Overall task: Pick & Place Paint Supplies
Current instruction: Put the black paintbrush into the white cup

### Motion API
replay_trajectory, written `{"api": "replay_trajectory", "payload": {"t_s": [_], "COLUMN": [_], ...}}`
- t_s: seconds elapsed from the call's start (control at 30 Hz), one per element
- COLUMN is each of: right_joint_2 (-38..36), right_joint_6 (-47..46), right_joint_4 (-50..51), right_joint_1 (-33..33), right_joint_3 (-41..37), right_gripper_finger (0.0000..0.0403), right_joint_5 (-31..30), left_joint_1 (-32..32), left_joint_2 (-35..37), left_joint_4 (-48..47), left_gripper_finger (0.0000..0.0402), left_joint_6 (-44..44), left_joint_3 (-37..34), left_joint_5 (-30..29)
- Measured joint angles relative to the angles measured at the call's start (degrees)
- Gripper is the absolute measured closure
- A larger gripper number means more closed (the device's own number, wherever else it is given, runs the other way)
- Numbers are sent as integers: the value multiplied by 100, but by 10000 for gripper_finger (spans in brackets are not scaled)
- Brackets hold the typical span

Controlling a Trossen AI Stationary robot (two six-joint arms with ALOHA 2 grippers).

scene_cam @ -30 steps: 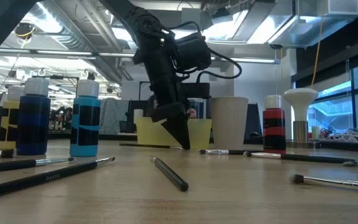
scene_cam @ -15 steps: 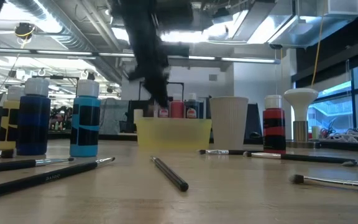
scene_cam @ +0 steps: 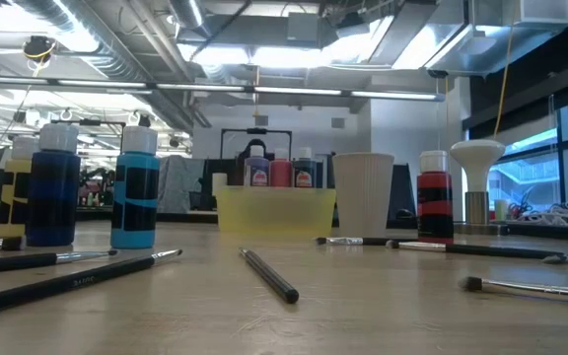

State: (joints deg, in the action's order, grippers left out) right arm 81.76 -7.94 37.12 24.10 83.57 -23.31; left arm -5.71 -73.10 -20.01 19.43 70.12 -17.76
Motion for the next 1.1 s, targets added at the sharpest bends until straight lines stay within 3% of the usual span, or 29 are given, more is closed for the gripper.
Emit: {"api": "replay_trajectory", "payload": {"t_s": [0.2, 0.3, 0.4, 0.53, 0.7, 0.83, 0.97, 1.1], "right_joint_2": [28, 151, 410, 783, 1106, 1285, 1318, 1318], "right_joint_6": [285, 424, 546, 841, 1342, 1724, 1913, 2027], "right_joint_4": [-72, 5, 37, -187, -854, -1312, -1519, -1796], "right_joint_1": [-65, -203, -427, -726, -1024, -1260, -1372, -1377], "right_joint_3": [1, 2, 0, 0, 0, 0, 0, 0], "right_gripper_finger": [215, 215, 215, 215, 215, 215, 215, 215], "right_joint_5": [-1282, -1911, -2151, -2110, -2107, -2105, -2100, -1436], "left_joint_1": [456, 917, 1331, 1711, 1808, 1633, 1487, 1382], "left_joint_2": [769, 956, 980, 979, 889, 771, 721, 719], "left_joint_4": [2093, 3350, 4731, 5805, 6507, 6892, 6763, 6676], "left_gripper_finger": [400, 400, 400, 400, 400, 400, 400, 400], "left_joint_6": [531, 341, -58, -265, -693, -1064, -750, -535], "left_joint_3": [-1284, -2123, -2896, -3473, -3632, -3630, -3630, -3630], "left_joint_5": [615, 1385, 2106, 2451, 2981, 2780, 2634, 2628]}}
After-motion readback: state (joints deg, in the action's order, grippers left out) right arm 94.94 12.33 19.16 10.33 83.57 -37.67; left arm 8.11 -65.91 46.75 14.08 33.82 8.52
